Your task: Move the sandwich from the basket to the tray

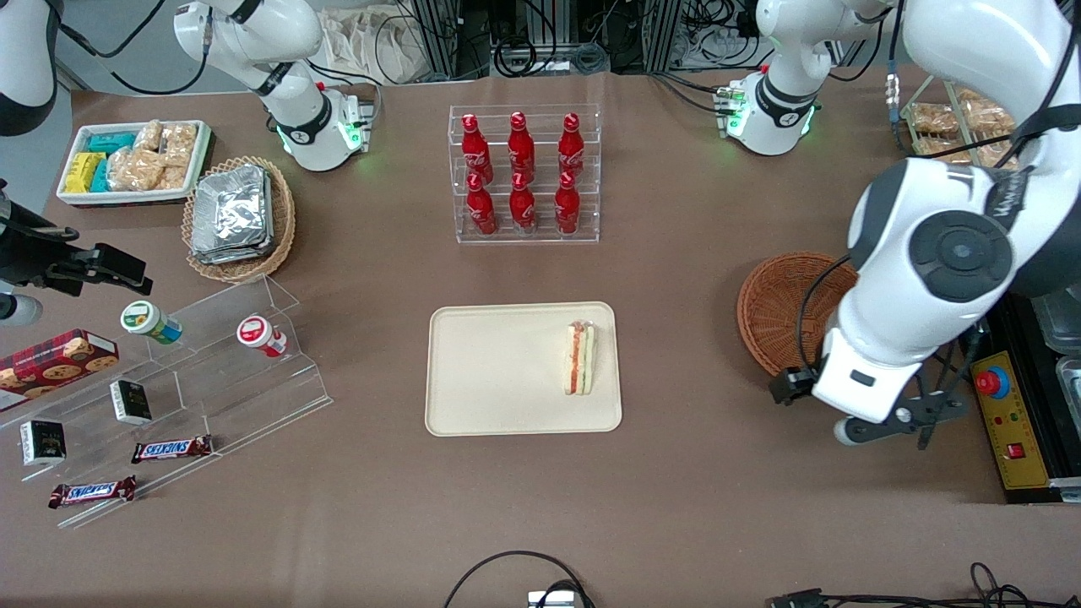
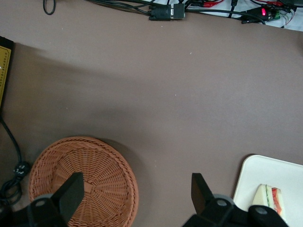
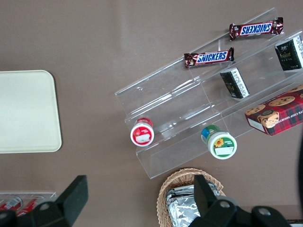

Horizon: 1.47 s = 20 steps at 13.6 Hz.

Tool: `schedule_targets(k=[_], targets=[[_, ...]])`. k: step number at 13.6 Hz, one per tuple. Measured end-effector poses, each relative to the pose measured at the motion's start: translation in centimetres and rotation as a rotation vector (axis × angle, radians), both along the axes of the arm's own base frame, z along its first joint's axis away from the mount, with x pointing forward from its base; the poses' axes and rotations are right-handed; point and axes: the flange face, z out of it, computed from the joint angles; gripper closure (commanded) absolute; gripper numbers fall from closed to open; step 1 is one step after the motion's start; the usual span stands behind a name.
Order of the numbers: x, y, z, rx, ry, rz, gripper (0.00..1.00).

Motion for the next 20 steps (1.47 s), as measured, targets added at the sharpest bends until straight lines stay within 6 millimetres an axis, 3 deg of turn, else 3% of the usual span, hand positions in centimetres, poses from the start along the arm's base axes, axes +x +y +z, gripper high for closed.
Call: schedule_targets(k=[4, 6, 9, 11, 14, 17, 20], targets=[[-0.4, 2.9, 1.6, -0.004, 0.023, -0.08, 0.0], [-1.0, 5.7, 3.3, -0.029, 0.028, -0.122, 0.0], [-3.1, 11.0, 6.0, -0.035, 0.034, -0.218, 0.0], [-5.2, 12.8, 7.3, -0.014, 0.042, -0.265, 0.0], [-8.4, 14.2, 9.4, 0.005, 0.072, -0.319, 0.0], [-11.2, 13.9, 12.1, 0.003, 0.079, -0.326, 0.0], [-12.5, 13.4, 13.6, -0.044, 0.063, -0.327, 0.0]])
